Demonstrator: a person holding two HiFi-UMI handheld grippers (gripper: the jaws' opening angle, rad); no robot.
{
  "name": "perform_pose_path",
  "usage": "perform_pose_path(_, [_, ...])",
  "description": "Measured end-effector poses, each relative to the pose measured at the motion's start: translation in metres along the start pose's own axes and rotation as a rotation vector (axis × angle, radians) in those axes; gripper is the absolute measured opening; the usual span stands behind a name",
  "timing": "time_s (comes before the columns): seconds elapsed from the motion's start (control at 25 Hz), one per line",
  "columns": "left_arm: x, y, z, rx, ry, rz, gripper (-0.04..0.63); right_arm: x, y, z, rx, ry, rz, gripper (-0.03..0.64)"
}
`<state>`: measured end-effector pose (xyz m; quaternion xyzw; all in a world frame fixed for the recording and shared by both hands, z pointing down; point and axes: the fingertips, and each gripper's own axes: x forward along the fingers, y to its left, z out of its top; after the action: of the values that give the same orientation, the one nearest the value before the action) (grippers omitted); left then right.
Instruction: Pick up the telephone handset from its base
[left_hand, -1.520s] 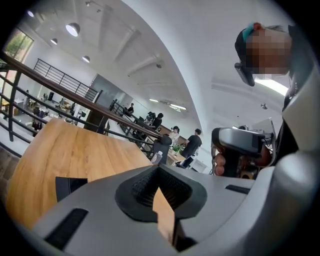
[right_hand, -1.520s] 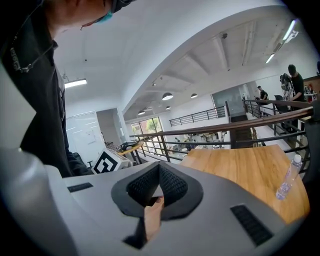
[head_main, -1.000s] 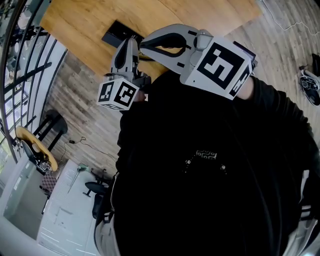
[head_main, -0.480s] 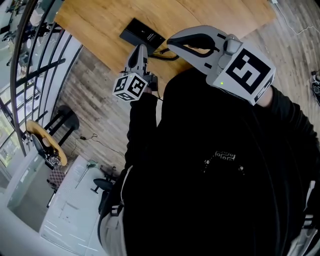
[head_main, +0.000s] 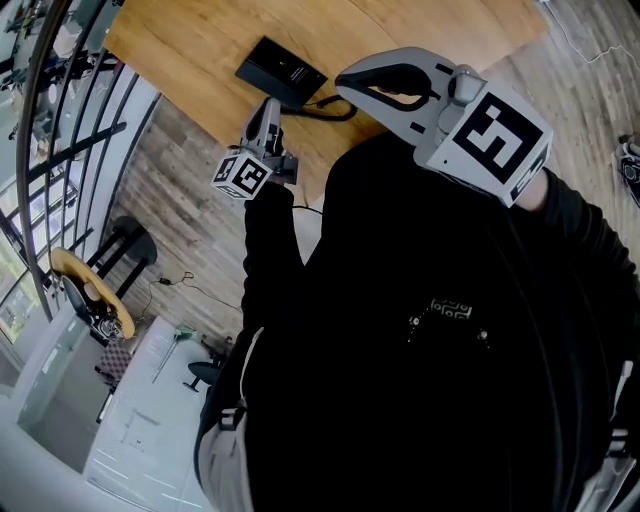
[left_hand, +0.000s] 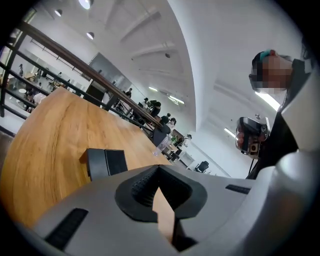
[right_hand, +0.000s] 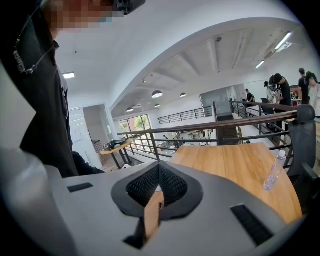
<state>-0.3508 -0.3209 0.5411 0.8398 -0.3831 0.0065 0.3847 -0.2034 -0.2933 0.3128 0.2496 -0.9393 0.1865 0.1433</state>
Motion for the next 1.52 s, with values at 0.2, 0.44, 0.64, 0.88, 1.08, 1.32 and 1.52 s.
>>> perform_pose_path(0.2, [-0.006, 0.023, -0.004, -0.025, -0.004, -0.017, 0.006, 0.004, 0.002, 0.000, -0.003, 0.010, -0.018, 0.015])
perform_pose_path(0.44, [-0.006, 0.042, -0.015, -0.027, 0.033, -0.035, 0.006, 0.004, 0.004, -0.003, 0.006, 0.019, -0.035, 0.015])
perform_pose_path(0.64, [-0.006, 0.059, -0.034, -0.070, 0.042, -0.041, 0.006, 0.001, -0.001, -0.005, 0.014, 0.020, -0.054, 0.015])
perform_pose_path(0.88, [-0.011, 0.082, -0.040, -0.102, 0.049, -0.010, 0.006, 0.001, -0.004, -0.005, 0.027, 0.020, -0.062, 0.015])
perform_pose_path(1.08, [-0.010, 0.089, -0.039, -0.107, 0.025, 0.004, 0.008, 0.000, -0.003, -0.005, 0.033, 0.009, -0.050, 0.015])
perform_pose_path(1.32, [-0.004, 0.092, -0.042, -0.121, 0.027, -0.008, 0.054, -0.006, -0.004, -0.006, 0.043, 0.011, -0.060, 0.015])
perform_pose_path(1.52, [-0.004, 0.108, -0.053, -0.134, 0.060, -0.001, 0.075, -0.004, -0.006, -0.010, 0.063, 0.009, -0.062, 0.015])
